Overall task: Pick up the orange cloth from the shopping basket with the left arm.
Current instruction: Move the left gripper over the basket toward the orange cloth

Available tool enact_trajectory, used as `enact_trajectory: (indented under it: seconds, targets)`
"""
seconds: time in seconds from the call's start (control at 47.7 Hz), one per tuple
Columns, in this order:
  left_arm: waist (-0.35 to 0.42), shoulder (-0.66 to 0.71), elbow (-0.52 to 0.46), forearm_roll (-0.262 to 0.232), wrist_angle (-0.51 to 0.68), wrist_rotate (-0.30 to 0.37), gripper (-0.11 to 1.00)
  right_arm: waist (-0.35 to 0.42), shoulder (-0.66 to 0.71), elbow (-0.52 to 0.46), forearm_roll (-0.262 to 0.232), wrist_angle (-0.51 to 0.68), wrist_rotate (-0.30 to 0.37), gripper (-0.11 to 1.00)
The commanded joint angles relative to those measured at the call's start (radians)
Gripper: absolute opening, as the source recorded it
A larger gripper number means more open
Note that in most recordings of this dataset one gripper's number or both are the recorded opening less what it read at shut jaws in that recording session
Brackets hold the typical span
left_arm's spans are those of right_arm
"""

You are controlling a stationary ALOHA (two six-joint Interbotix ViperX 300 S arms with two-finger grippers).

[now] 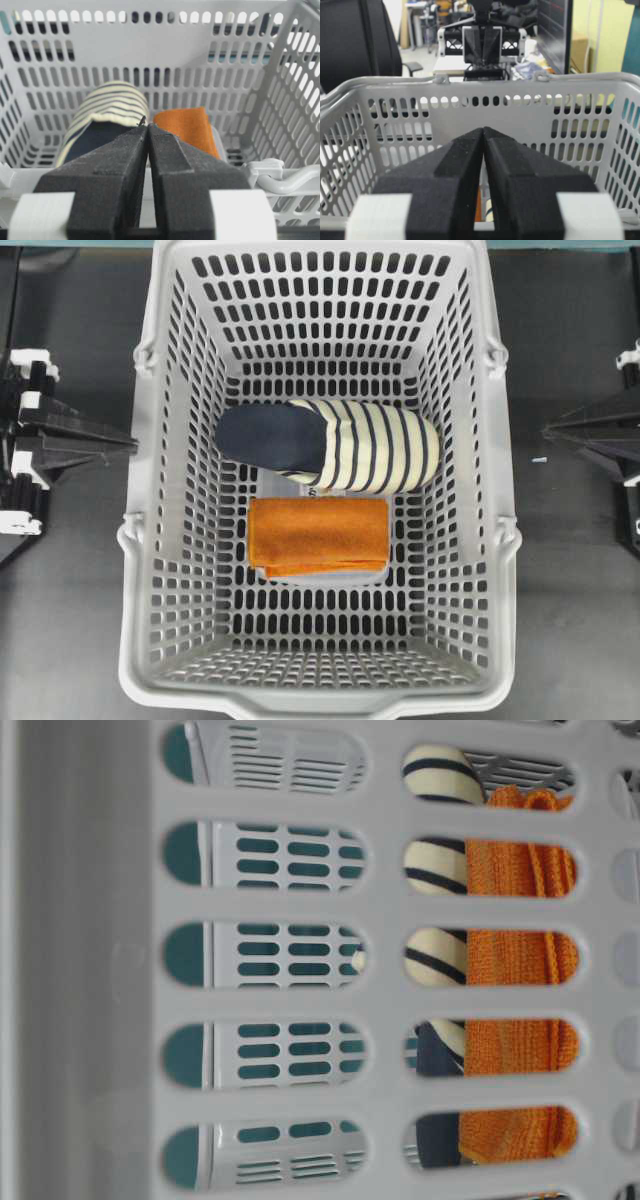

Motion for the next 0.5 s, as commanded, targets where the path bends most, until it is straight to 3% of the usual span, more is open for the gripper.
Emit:
enact_trajectory:
  seconds: [0.0,0.084,0.252,0.482]
  targets:
    - [-0.002,0.02,-0.072,0.041,0.063,-0.029,0.06,-0.003,0.009,-0.017,0.002,-0.008,0.005,0.0]
    - [-0.002,0.046,-0.132,0.041,0.164,-0.052,0.0,-0.003,0.003,-0.017,0.015,0.0,0.014,0.0]
    - [-0.018,0.135,-0.299,0.041,0.385,-0.058,0.0,-0.002,-0.012,-0.018,0.015,0.008,0.054,0.0]
    - [-0.052,0.345,-0.568,0.043,0.687,-0.052,0.0,-0.002,-0.028,-0.018,0.015,0.037,0.072,0.0]
